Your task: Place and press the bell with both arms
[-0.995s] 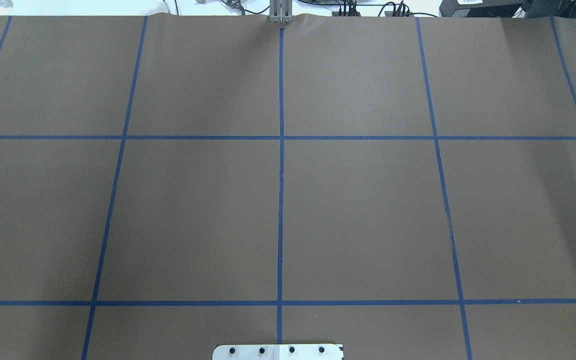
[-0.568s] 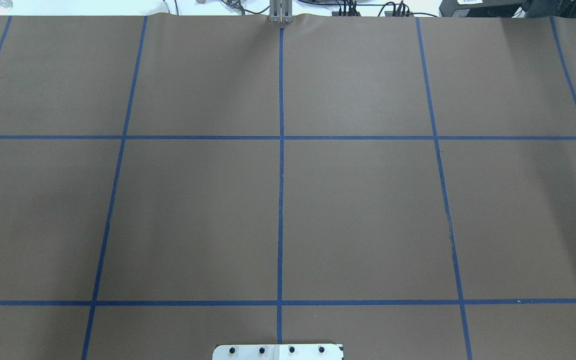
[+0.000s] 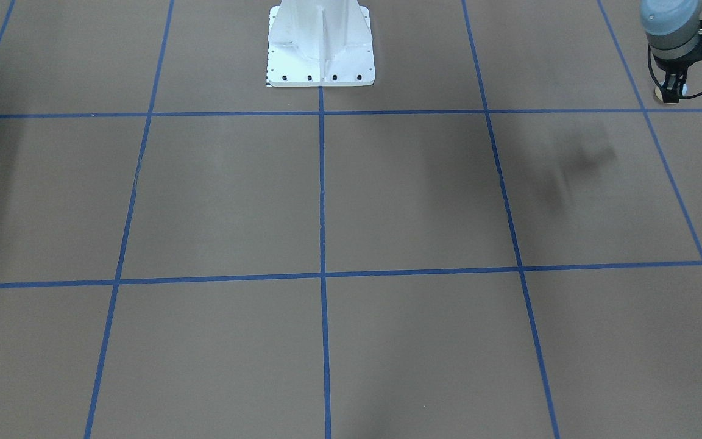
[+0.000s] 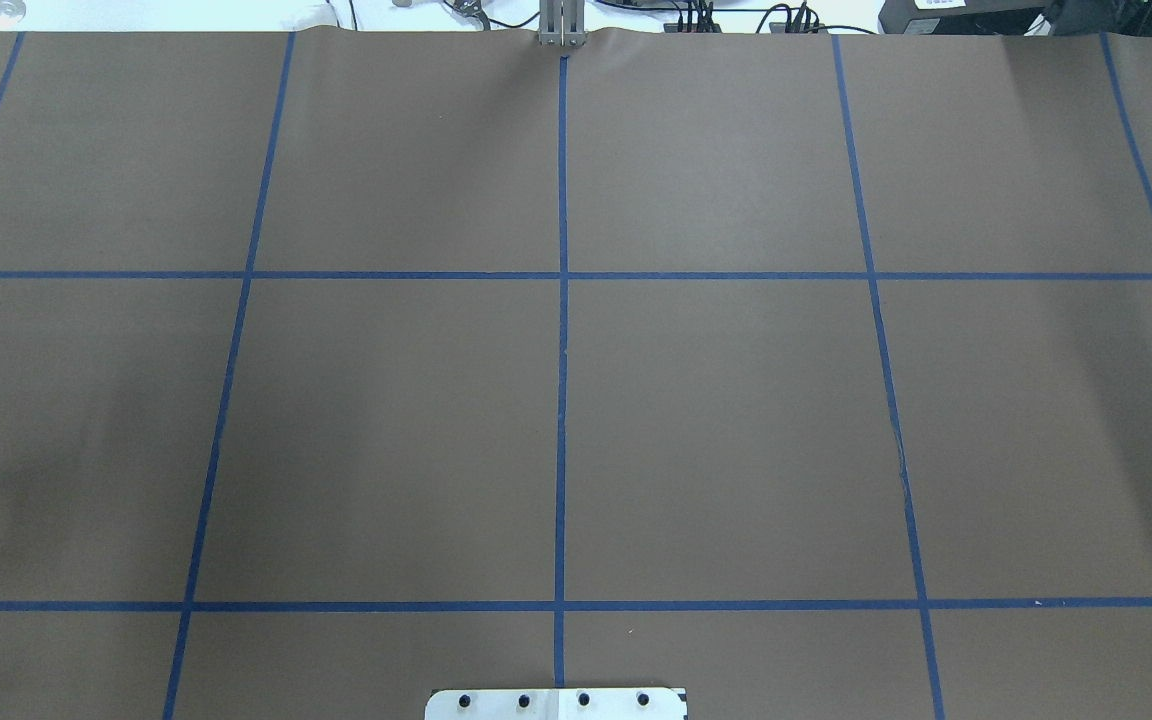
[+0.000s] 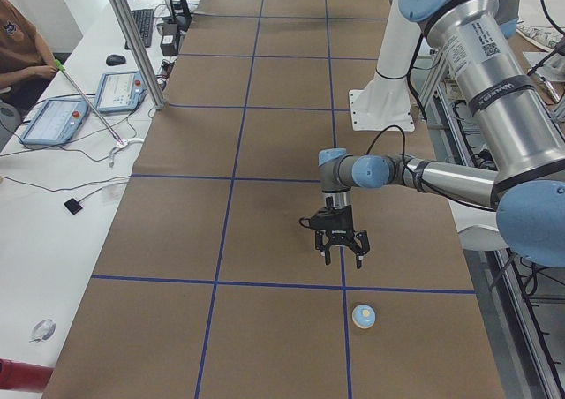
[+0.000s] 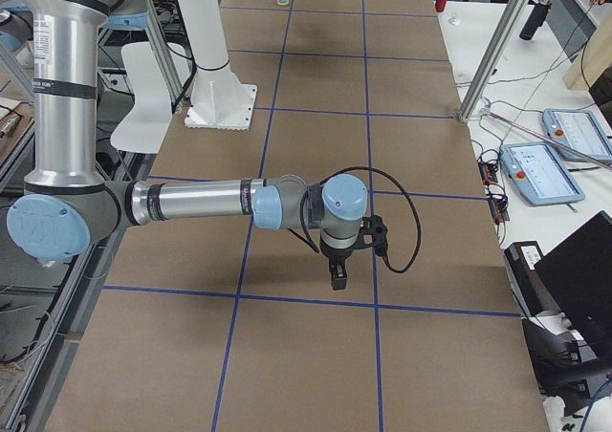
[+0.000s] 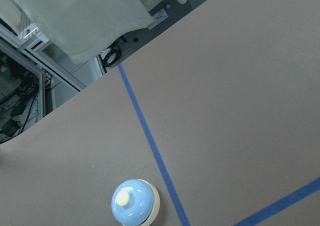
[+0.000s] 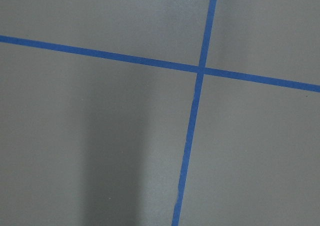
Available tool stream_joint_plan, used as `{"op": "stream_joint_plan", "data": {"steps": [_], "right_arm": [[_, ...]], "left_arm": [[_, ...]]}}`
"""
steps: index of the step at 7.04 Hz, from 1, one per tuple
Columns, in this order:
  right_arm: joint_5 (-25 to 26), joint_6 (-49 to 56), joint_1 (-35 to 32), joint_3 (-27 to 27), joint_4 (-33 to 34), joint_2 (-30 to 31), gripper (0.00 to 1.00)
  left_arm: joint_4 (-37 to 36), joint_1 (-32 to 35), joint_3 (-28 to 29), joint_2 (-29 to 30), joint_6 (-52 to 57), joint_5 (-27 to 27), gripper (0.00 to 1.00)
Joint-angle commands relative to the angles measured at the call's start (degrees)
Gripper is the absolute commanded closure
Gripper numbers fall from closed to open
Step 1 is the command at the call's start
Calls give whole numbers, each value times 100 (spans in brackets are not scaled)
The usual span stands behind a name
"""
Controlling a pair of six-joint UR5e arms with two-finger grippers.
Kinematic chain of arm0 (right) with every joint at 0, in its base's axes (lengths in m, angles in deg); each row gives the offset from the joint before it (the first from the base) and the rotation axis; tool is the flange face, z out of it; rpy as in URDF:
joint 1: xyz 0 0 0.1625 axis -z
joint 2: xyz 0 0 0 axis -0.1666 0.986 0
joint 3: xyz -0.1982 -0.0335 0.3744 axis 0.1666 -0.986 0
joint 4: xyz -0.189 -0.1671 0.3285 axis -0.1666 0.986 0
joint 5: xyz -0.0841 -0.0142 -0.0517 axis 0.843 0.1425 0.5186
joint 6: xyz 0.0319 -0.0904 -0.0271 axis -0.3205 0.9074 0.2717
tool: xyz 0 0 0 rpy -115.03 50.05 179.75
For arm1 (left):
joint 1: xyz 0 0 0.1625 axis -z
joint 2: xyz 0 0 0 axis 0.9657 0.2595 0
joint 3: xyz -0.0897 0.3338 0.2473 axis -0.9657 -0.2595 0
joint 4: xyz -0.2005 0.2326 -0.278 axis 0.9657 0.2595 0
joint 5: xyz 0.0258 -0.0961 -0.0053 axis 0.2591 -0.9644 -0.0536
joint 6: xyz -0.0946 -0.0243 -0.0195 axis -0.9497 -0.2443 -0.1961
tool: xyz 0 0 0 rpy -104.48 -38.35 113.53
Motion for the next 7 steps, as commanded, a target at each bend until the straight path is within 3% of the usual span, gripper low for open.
{"op": "stream_joint_plan", "data": {"steps": [1, 3, 5, 7], "right_arm": [[13, -2, 1, -22, 1, -7, 0], [13, -2, 1, -31, 1, 2, 0], [39, 7, 1, -57, -8, -6, 0], [30, 7, 1, -75, -8, -15, 0]], "left_arm": [[-441, -717, 338, 42, -1702, -31, 0], [-469, -1025, 865, 312, -2751, -57, 0], [-574, -1088, 1778, 1068, -2965, -40, 0], [-609, -1080, 1843, 1018, -2948, 4, 0]]}}
